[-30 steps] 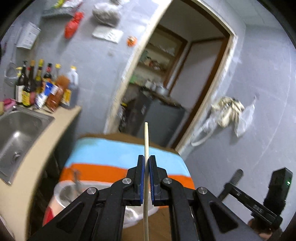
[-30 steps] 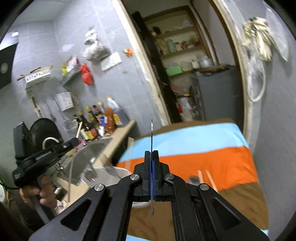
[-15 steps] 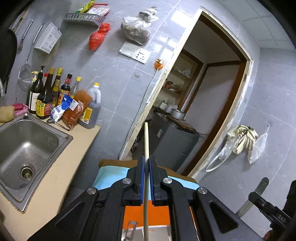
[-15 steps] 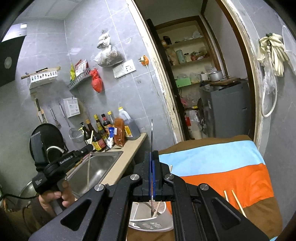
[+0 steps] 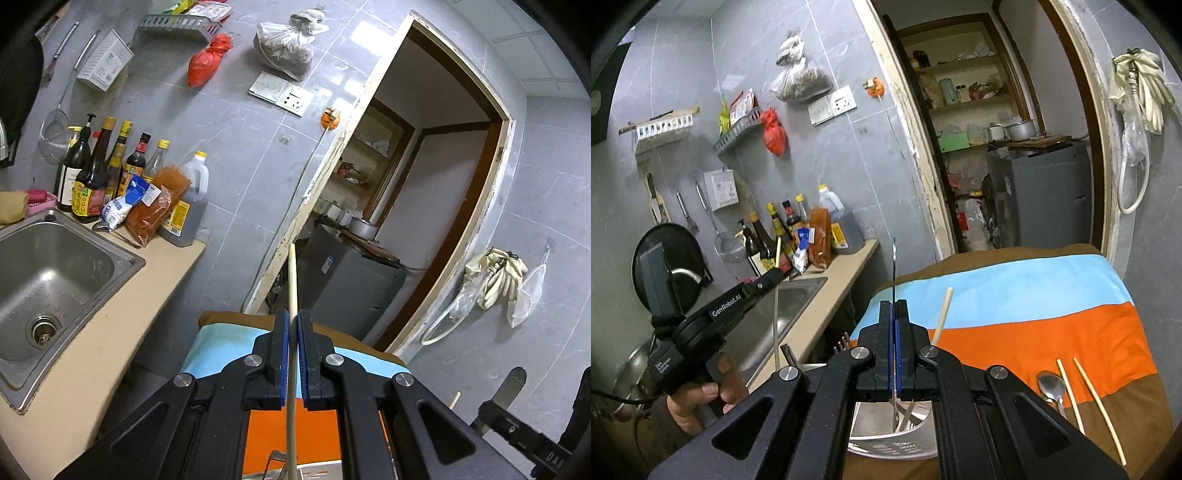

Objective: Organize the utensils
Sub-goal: 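Carry both chopsticks up into the white basket and open both tools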

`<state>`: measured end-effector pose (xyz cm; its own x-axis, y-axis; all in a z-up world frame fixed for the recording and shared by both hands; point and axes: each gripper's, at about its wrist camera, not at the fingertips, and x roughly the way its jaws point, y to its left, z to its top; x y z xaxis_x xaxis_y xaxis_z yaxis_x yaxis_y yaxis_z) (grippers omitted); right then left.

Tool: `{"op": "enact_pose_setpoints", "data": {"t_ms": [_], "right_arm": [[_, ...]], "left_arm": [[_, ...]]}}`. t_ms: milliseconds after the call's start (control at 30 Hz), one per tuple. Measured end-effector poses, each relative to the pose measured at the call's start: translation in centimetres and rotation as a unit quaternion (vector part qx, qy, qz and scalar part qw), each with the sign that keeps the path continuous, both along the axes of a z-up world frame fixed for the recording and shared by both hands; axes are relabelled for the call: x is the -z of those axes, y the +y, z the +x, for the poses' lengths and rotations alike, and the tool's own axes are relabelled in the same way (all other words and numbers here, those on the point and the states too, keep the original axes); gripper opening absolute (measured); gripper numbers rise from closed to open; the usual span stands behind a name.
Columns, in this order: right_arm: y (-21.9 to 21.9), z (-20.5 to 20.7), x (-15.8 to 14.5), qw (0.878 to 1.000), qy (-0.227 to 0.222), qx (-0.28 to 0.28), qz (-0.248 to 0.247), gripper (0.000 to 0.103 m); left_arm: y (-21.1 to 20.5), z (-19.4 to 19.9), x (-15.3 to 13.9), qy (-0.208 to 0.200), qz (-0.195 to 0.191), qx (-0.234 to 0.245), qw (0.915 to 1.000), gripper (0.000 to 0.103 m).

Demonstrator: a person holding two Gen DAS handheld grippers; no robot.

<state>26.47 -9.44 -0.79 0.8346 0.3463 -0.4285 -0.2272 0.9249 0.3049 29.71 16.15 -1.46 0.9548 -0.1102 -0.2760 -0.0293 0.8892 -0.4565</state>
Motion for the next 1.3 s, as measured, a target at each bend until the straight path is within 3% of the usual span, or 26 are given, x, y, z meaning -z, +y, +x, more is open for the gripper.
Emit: {"op": "enact_pose_setpoints", "data": {"t_ms": [267, 800, 1300], "right_arm": [[1.1, 0.3, 1.2, 1.0, 0.012, -0.009, -0.005, 0.001], [1.7, -0.1, 2.1, 1.0, 0.025, -0.013, -0.014, 0.001], [1.7, -1.1, 2.7, 0.999, 0.024, -0.018, -0.018, 0.001]], "left_arm": [[-0.4, -0.7, 0.2, -0.019, 0.027, -0.021, 0.9992, 0.005], [-0.5, -1.3, 1.4, -0.014, 0.03, -0.033, 0.9989, 0.005], [-1.4, -2.3, 2.1, -0.04, 0.028, -0.06, 0.997, 0.005]]}}
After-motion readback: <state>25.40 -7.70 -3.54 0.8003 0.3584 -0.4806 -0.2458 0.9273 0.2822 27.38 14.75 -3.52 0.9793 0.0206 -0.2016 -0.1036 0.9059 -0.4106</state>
